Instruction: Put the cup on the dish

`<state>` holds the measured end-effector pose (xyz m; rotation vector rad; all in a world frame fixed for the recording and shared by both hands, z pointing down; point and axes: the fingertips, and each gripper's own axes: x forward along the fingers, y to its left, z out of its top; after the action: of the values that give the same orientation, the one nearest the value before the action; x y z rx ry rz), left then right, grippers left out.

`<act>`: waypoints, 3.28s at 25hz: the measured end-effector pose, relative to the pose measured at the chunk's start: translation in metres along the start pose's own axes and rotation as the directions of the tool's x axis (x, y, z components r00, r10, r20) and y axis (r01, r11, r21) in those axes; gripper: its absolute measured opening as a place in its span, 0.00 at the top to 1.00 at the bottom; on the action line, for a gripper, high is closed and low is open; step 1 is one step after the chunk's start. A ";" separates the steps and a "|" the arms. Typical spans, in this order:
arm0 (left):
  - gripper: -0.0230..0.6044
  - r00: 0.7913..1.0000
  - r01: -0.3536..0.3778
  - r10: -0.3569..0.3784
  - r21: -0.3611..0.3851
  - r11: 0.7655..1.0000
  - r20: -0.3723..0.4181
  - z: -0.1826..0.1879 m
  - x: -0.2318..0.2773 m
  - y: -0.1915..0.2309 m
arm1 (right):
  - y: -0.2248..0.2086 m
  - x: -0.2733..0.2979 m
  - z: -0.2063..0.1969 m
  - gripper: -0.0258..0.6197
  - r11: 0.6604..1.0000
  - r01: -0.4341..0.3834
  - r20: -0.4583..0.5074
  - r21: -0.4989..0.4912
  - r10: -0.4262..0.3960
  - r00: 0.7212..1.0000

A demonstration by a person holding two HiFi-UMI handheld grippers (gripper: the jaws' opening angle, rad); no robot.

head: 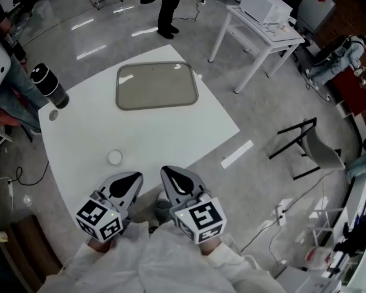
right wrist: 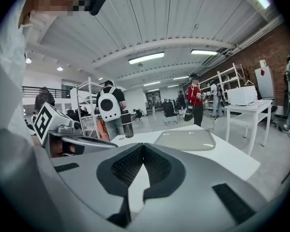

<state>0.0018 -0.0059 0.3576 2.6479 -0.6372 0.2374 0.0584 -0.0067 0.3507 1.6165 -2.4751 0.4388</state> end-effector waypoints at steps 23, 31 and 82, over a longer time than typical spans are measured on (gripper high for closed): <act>0.95 0.980 -0.186 0.189 -0.038 0.982 0.067 0.008 0.019 0.051 | -0.027 0.050 -0.007 0.94 0.981 -0.192 -0.089 0.007 0.192 0.977; 0.95 0.947 -0.306 0.304 0.001 0.952 0.104 0.006 -0.006 0.081 | -0.007 0.066 -0.015 0.94 0.970 -0.241 -0.129 0.009 0.240 0.962; 0.53 0.898 -0.433 0.435 0.052 0.900 -0.069 -0.087 0.011 0.167 | -0.001 0.087 -0.091 0.94 0.962 -0.232 -0.328 0.144 0.267 0.906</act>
<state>-0.0719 -0.1093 0.4965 2.4803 -1.2049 0.4806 0.0212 -0.0537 0.4618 1.1305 -2.4208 0.8199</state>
